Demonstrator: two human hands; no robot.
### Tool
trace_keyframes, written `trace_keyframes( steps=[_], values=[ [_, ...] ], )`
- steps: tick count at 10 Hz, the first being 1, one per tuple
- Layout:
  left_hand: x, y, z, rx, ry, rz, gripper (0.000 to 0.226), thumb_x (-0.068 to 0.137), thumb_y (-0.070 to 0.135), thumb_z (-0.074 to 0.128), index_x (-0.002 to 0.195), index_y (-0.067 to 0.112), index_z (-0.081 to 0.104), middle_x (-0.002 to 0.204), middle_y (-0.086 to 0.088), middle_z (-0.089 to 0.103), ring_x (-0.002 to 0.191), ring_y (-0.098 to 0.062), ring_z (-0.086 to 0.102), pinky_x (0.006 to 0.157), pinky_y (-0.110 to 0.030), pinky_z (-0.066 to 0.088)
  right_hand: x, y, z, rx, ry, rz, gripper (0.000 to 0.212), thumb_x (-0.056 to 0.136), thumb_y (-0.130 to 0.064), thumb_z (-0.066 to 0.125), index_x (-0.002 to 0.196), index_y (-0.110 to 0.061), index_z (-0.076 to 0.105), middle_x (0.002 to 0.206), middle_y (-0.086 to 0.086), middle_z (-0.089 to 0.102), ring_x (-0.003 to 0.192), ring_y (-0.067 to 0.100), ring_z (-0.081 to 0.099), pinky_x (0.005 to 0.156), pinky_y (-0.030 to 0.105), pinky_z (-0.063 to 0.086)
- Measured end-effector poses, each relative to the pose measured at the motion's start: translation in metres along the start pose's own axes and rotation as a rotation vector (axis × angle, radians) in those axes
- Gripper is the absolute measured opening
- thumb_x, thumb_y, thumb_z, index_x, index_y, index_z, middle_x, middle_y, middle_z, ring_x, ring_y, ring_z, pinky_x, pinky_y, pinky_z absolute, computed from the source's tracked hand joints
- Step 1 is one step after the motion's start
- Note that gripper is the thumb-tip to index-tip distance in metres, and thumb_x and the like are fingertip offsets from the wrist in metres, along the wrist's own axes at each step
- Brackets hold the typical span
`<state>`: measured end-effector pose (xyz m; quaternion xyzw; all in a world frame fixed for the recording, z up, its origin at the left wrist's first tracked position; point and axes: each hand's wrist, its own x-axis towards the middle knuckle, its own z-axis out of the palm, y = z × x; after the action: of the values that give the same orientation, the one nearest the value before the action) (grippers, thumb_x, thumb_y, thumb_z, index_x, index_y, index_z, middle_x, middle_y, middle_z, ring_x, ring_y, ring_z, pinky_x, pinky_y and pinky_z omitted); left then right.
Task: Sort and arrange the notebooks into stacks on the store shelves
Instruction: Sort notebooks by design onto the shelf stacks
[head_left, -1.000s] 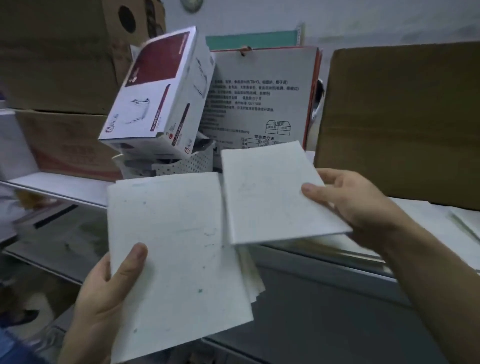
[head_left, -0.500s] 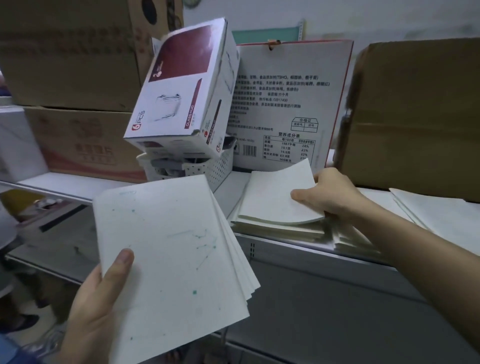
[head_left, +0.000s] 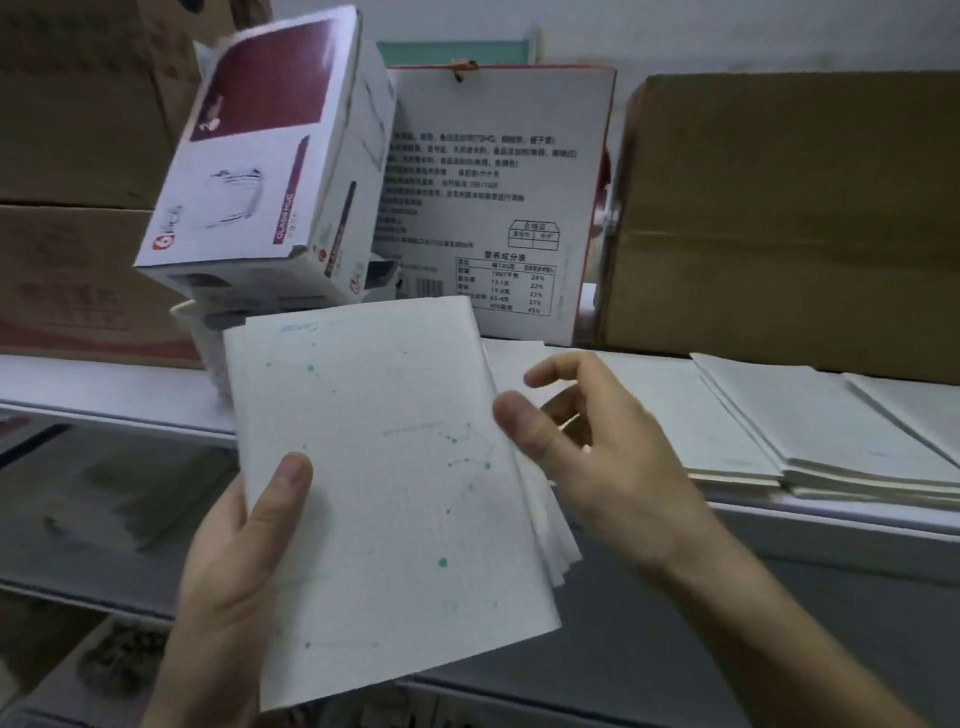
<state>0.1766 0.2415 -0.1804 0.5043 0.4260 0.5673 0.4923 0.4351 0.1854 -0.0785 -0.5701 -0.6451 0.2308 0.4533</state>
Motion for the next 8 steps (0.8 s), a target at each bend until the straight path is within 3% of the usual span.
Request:
trace_keyframes(
  steps=[1,2,3,4,5,6,8],
  values=[
    [-0.008,0.005,0.035,-0.077,-0.023,-0.047,0.081,0.081,0.082,0.062,0.136,0.022,0.062,0.128,-0.009,0.071,0.119,-0.035,0.067,0.106,-0.065,0.046,-0.032,0.011,0.004,-0.102,0.072,0.085,0.072,0.057,-0.090,0.058,0.113,-0.050,0.037,0.103,-0.019,0.053,0.095,0.003,0.057,0.078,0.036,0.054],
    [-0.015,0.005,0.061,-0.058,-0.035,0.004,0.101,0.064,0.091,0.067,0.134,0.018,0.062,0.128,-0.010,0.070,0.121,-0.036,0.066,0.107,-0.062,0.046,-0.046,0.027,-0.013,-0.010,0.147,0.108,0.064,0.063,-0.080,0.069,0.111,-0.047,0.041,0.107,-0.018,0.053,0.100,0.006,0.058,0.082,0.038,0.056],
    [-0.028,0.011,0.093,-0.091,-0.077,0.019,0.105,0.061,0.094,0.065,0.132,0.017,0.063,0.126,-0.012,0.071,0.118,-0.038,0.067,0.103,-0.065,0.048,-0.053,0.038,-0.035,0.034,0.205,0.078,0.047,0.074,-0.064,0.073,0.109,-0.043,0.049,0.104,-0.015,0.057,0.094,0.006,0.062,0.074,0.029,0.055],
    [-0.062,0.037,0.136,-0.308,-0.079,-0.050,0.081,0.064,0.076,0.073,0.119,0.016,0.073,0.113,-0.014,0.077,0.101,-0.037,0.075,0.078,-0.060,0.060,-0.060,0.047,-0.054,0.112,0.262,0.039,0.030,0.082,-0.053,0.073,0.103,-0.040,0.057,0.100,-0.012,0.066,0.088,0.010,0.070,0.070,0.034,0.061],
    [-0.055,0.030,0.145,-0.271,-0.056,-0.027,0.067,0.073,0.064,0.070,0.113,0.011,0.074,0.100,-0.013,0.080,0.081,-0.028,0.078,0.057,-0.035,0.063,-0.063,0.051,-0.075,0.127,0.291,0.028,0.023,0.086,-0.045,0.071,0.102,-0.039,0.055,0.100,-0.018,0.068,0.086,0.010,0.072,0.069,0.039,0.062],
    [-0.053,0.044,0.160,-0.188,-0.050,0.034,0.042,0.082,0.047,0.057,0.105,0.013,0.069,0.087,-0.004,0.080,0.066,-0.017,0.076,0.048,-0.026,0.058,-0.057,0.051,-0.097,0.116,0.302,0.005,0.021,0.091,-0.035,0.068,0.103,-0.035,0.051,0.096,-0.013,0.074,0.084,0.010,0.073,0.068,0.040,0.061],
    [-0.045,0.062,0.172,-0.145,-0.009,0.203,0.033,0.083,0.045,0.059,0.105,0.020,0.065,0.091,0.004,0.080,0.078,-0.015,0.077,0.060,-0.029,0.063,-0.043,0.050,-0.134,0.161,0.271,0.063,0.018,0.097,-0.032,0.062,0.107,-0.030,0.047,0.098,-0.005,0.074,0.079,0.009,0.074,0.060,0.029,0.058]
  ],
)
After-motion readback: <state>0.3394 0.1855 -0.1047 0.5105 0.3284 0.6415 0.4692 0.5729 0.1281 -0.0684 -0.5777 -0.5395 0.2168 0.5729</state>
